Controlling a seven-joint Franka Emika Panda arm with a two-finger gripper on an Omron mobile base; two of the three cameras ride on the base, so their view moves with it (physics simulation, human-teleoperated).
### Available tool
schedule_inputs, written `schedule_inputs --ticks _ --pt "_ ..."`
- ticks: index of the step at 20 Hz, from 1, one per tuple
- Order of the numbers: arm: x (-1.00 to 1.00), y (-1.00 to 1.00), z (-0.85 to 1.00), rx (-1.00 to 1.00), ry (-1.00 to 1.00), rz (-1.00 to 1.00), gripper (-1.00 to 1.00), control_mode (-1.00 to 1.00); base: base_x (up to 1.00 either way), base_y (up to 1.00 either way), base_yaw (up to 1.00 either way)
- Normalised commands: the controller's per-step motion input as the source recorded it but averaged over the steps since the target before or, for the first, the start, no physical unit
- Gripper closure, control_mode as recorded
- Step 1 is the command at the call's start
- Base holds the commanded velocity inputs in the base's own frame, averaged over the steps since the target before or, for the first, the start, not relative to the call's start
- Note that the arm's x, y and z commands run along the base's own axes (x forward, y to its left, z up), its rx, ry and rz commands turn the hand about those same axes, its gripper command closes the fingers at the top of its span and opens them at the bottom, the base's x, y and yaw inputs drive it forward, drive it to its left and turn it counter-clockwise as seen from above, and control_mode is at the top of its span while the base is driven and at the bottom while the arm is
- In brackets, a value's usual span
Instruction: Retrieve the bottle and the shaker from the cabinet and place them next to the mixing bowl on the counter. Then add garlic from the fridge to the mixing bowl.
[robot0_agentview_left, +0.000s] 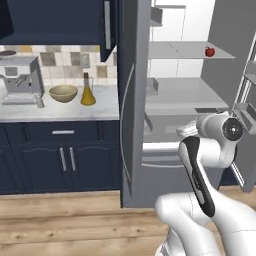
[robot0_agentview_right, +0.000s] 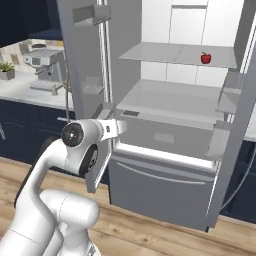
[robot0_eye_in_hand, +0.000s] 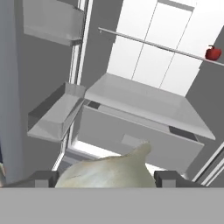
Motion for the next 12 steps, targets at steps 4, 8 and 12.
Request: schedule_inputs --ticks 4,8,12 --pt "0.0 0.0 0.0 0.0 0.0 0.0 1.0 1.0 -0.38 0.45 0.0" --pt "0.0 0.0 0.0 0.0 0.0 0.0 1.0 1.0 -0.31 0.53 0.0" --pt "0.0 0.0 0.0 0.0 0.0 0.0 1.0 1.0 -0.3 0.54 0.0"
